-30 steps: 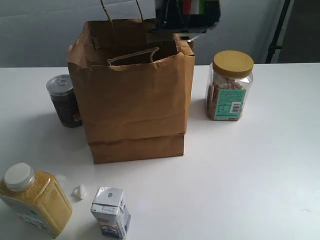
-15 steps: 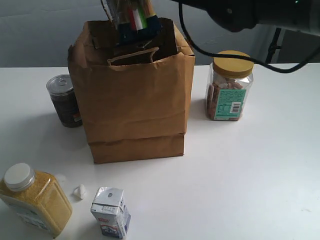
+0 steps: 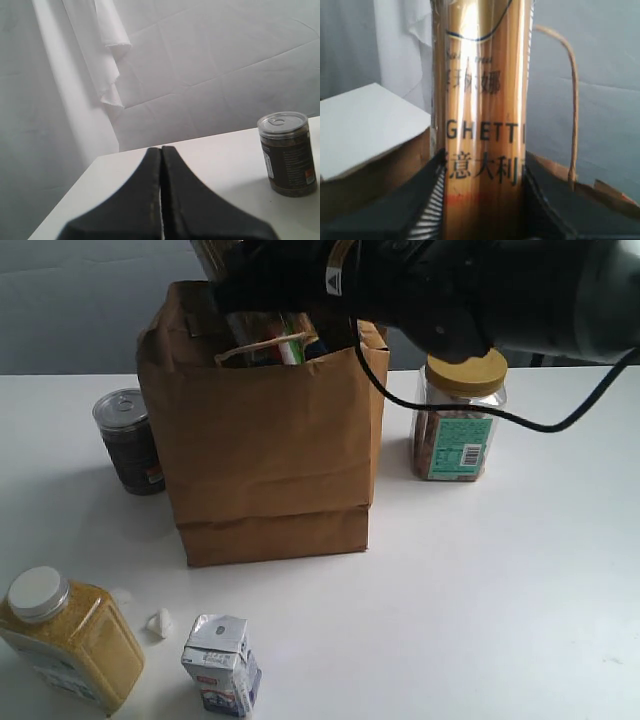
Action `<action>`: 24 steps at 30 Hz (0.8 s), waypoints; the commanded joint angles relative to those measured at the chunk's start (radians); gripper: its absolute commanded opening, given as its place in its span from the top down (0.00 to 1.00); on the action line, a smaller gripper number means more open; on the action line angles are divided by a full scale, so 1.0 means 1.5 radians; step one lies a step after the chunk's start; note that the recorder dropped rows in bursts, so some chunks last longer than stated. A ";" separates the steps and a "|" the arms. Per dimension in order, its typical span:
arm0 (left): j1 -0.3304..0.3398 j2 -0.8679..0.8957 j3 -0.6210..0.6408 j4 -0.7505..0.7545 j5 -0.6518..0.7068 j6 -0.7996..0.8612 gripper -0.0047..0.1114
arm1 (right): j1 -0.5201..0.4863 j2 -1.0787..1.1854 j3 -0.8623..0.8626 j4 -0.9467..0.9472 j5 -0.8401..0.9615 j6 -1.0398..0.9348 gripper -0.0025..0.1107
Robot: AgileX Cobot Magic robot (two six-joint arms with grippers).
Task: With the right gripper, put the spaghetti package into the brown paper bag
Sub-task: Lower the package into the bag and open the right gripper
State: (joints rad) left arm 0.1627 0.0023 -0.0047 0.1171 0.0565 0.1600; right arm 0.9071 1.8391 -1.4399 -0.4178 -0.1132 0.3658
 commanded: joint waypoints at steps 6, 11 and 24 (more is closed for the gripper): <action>0.001 -0.002 0.003 -0.003 -0.005 -0.002 0.96 | -0.002 -0.038 0.073 0.041 -0.116 -0.017 0.87; 0.001 -0.002 0.003 -0.003 -0.005 -0.002 0.96 | -0.002 -0.061 0.113 0.061 -0.116 -0.020 0.60; 0.001 -0.002 0.003 -0.003 -0.005 -0.002 0.96 | -0.002 -0.071 0.148 0.079 -0.110 -0.020 0.40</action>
State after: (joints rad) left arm 0.1627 0.0023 -0.0047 0.1171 0.0565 0.1600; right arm 0.9071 1.7370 -1.2244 -0.3077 -0.2719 0.3394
